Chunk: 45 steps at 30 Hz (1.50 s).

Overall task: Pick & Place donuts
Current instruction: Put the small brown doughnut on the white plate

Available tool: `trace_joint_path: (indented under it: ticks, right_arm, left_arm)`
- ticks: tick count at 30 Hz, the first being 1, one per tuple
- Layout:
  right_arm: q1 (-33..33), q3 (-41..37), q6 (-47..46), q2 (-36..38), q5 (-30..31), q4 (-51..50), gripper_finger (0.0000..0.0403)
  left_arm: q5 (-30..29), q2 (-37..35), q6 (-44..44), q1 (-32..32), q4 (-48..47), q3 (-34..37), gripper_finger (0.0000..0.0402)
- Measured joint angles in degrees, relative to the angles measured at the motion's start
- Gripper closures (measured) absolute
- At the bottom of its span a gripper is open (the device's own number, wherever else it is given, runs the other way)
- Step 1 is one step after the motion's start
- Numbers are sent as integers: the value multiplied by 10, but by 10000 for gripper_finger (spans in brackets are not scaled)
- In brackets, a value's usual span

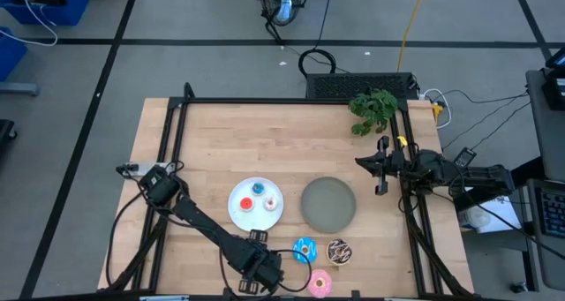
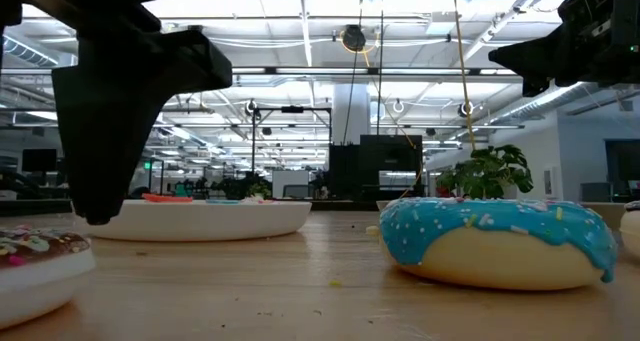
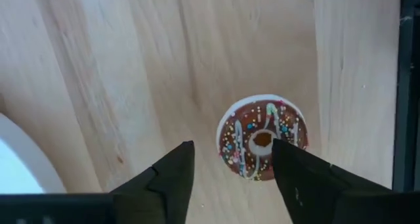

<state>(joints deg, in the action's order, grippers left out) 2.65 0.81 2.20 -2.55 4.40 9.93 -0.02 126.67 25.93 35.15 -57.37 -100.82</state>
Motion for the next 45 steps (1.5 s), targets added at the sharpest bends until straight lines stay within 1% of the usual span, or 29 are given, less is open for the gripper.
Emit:
trace_joint_path:
  ticks: [3,5,14,19,22,26,31,35,37,39,43,45]
  right_arm:
    - [0,0,0,0,0,0,403]
    - [0,0,0,0,0,0,403]
    - [0,0,0,0,0,0,403]
    - [0,0,0,0,0,0,403]
    - [0,0,0,0,0,0,403]
    - [0,0,0,0,0,0,403]
    - [0,0,0,0,0,0,403]
    - [0,0,1,0,0,1,403]
    - [0,0,1,0,0,0,403]
    - [0,0,0,0,0,0,403]
    - [0,0,1,0,0,0,403]
    - [0,0,1,0,0,0,403]
  left_arm:
    - [0,0,-2,-1,1,0,213]
    - [0,0,-7,-2,2,0,214]
    - [-15,0,-18,-2,8,0,187]
    - [-16,1,-18,-2,17,12,184]
    - [-14,2,-18,-3,33,36,189]
    - [8,-2,-18,-9,80,66,201]
    - [22,-3,-30,-15,100,76,216]
    - [27,-2,-34,-19,106,77,242]
    - [30,-3,-40,-20,105,77,268]
    - [27,-3,-49,-20,103,71,303]
    - [18,5,-75,-19,47,23,380]
    - [17,5,-87,-18,17,-14,389]
